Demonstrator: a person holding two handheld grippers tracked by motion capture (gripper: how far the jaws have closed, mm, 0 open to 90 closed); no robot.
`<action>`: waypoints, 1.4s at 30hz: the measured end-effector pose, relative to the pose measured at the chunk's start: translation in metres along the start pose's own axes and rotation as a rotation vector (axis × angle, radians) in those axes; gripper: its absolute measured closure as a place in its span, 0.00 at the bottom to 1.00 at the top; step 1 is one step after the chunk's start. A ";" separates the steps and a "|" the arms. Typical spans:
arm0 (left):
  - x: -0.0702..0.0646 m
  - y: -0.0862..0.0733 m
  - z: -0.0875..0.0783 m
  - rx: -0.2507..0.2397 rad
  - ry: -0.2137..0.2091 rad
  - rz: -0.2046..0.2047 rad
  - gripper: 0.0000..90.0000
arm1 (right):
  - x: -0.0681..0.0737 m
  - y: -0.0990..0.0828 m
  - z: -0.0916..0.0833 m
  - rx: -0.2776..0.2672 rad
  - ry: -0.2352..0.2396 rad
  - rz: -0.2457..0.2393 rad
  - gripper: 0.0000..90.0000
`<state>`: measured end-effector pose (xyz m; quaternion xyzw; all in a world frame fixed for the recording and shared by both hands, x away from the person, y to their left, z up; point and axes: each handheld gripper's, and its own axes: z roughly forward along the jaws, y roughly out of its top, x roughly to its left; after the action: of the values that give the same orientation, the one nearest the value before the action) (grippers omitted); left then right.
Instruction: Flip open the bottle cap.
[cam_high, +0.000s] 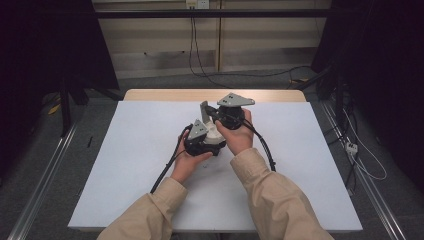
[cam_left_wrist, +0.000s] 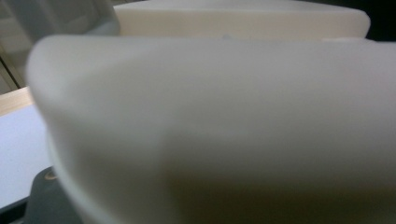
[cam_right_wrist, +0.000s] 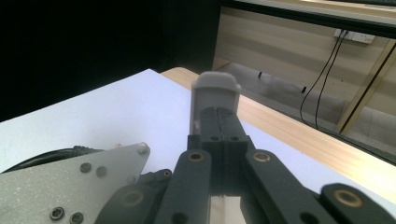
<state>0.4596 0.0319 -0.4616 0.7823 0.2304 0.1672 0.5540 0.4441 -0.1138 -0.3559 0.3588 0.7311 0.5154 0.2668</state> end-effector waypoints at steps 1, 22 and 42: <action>0.000 0.000 0.000 0.000 0.003 0.003 0.21 | 0.000 0.000 0.001 0.000 0.000 -0.001 1.00; -0.003 0.000 0.001 -0.008 0.040 -0.008 0.21 | 0.000 -0.001 0.008 0.005 0.001 -0.014 1.00; -0.002 0.000 0.000 -0.005 0.011 -0.009 0.21 | -0.003 -0.005 0.015 -0.001 0.004 0.000 1.00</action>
<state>0.4581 0.0304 -0.4618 0.7792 0.2363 0.1696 0.5552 0.4562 -0.1091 -0.3657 0.3579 0.7313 0.5163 0.2655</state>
